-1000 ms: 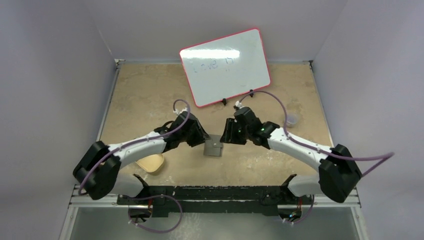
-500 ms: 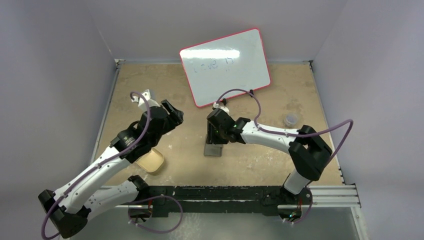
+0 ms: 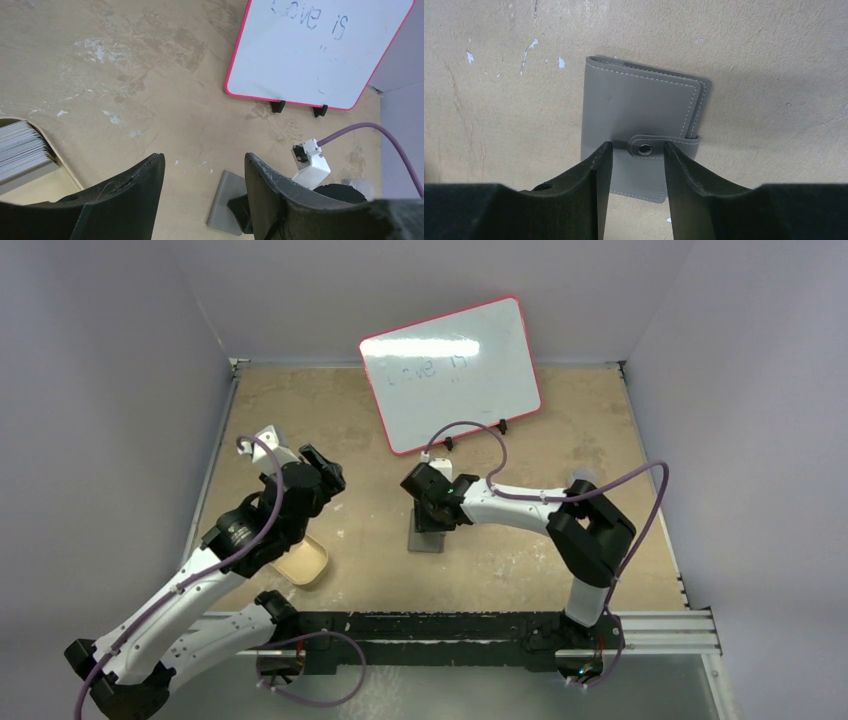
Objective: Put the credit cards into the card holder
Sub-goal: Open the card holder at the center of the board.
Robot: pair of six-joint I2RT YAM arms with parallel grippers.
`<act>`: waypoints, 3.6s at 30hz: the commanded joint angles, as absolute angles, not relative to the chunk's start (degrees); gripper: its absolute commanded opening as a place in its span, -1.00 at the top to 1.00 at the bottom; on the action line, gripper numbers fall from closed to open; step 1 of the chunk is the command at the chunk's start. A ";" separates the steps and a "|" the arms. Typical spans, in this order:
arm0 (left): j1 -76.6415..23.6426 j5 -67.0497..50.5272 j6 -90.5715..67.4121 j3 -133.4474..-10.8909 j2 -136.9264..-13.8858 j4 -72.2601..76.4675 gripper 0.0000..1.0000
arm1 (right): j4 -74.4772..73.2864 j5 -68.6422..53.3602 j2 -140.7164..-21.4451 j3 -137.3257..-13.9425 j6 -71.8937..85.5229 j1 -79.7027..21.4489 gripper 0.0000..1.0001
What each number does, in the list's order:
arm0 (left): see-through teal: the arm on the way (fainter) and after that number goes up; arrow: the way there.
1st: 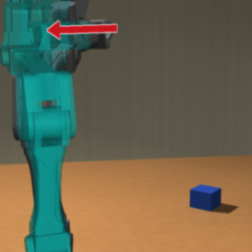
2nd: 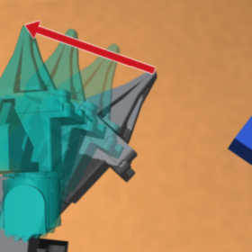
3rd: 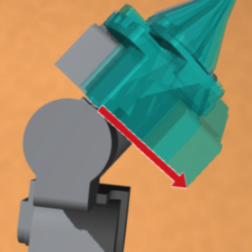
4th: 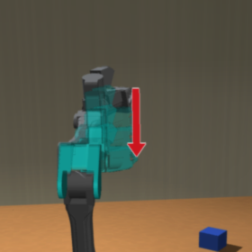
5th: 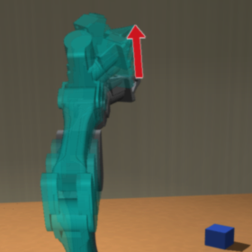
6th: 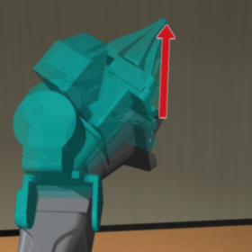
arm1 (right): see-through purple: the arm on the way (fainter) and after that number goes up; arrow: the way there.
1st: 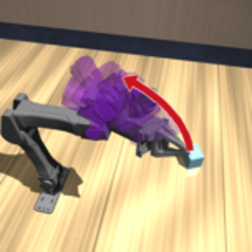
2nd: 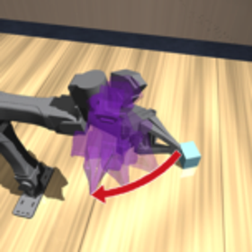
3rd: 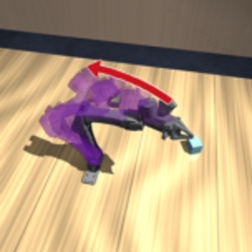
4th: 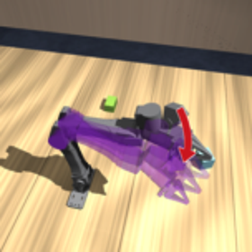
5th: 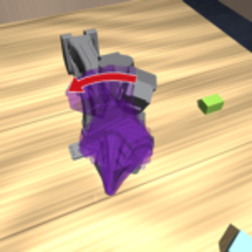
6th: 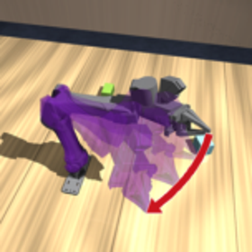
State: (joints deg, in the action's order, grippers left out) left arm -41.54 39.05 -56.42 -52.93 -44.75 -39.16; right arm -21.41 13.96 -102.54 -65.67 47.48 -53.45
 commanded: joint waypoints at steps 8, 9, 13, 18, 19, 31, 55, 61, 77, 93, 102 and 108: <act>-41.46 40.34 -55.89 -54.43 -45.53 -39.27 -0.17 | -29.55 22.65 -108.32 -67.85 48.47 -55.63 0.47; -41.46 40.30 -55.91 -54.25 -45.53 -39.24 -0.16 | -29.91 23.20 -108.20 -67.85 48.36 -55.69 0.55; -41.48 39.84 -56.24 -53.92 -45.76 -39.11 -0.14 | -29.66 23.60 -107.48 -67.56 47.94 -55.70 0.82; -41.48 39.02 -56.69 -52.96 -46.24 -38.64 -0.12 | -27.29 21.97 -104.91 -66.77 46.95 -55.63 0.99; -41.43 38.69 -56.83 -52.66 -46.44 -38.55 -0.12 | -26.75 21.37 -104.12 -66.60 46.63 -55.63 1.00; -41.44 28.81 -57.73 -45.11 -55.60 -30.18 -0.11 | -13.31 8.89 -87.94 -60.55 45.28 -55.46 1.00; -40.26 6.07 -56.13 -42.91 -67.83 -19.42 -0.10 | -0.45 -4.40 -75.31 -48.86 50.93 -47.68 0.99; -40.20 1.86 -56.21 -43.54 -70.41 -16.99 -0.09 | 0.50 -6.10 -75.12 -47.86 51.87 -46.81 0.99; -40.20 -3.23 -55.74 -42.34 -72.17 -11.53 -0.07 | -0.49 -5.62 -72.56 -45.44 51.45 -44.55 1.00; -40.23 -0.10 -53.06 -43.02 -77.36 -13.35 -0.06 | 0.92 -7.40 -72.76 -45.42 52.18 -44.56 1.00; -40.20 1.28 -52.29 -43.75 -79.16 -14.89 -0.03 | -0.30 -6.86 -72.32 -46.10 51.77 -44.34 1.00; -40.25 2.40 -52.74 -42.99 -76.49 -15.12 -0.01 | -1.23 -8.17 -72.13 -48.30 51.48 -44.29 0.99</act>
